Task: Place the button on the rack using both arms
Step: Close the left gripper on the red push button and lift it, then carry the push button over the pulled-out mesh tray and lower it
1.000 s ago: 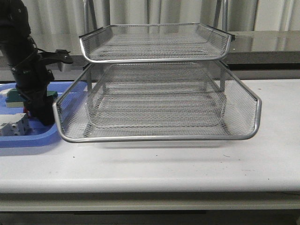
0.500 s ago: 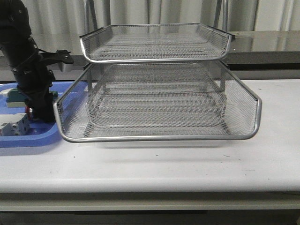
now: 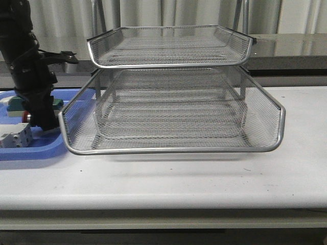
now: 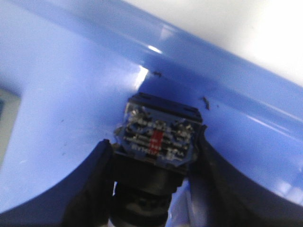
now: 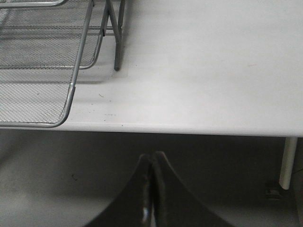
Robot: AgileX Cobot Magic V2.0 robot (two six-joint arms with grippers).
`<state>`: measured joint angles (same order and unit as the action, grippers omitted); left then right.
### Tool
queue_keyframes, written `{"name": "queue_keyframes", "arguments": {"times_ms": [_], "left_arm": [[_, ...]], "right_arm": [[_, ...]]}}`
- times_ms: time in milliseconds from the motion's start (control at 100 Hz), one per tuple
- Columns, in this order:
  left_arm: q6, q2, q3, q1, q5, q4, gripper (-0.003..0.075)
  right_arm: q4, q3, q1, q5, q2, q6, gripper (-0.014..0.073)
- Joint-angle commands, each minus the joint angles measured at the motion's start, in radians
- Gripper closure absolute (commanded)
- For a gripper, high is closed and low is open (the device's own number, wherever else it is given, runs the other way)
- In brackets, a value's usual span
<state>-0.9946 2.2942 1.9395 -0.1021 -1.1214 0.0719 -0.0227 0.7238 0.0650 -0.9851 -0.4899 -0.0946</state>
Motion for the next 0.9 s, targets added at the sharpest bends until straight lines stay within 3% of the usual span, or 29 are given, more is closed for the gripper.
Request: {"name": "queue_keyframes", "arguments": {"times_ms": [0,260,560,890], "left_arm": [[0.02,-0.103,0.056,0.008,-0.041,0.02,0.074],[0.039,-0.195,0.073,0.008,-0.16,0.022,0.0741],[0.139,-0.338,0.069,-0.007,-0.16,0.02,0.074],[0.165,-0.578,-0.128,-0.106,-0.16,0.008,0.074]], "right_arm": [[0.004,0.031,0.002,0.059,-0.004,0.002,0.0664],[0.004,0.031,0.002,0.059,-0.004,0.002,0.0664],[0.004,0.031,0.002,0.059,-0.004,0.002,0.0664],[0.004,0.031,0.002,0.059,-0.004,0.002,0.0664]]}}
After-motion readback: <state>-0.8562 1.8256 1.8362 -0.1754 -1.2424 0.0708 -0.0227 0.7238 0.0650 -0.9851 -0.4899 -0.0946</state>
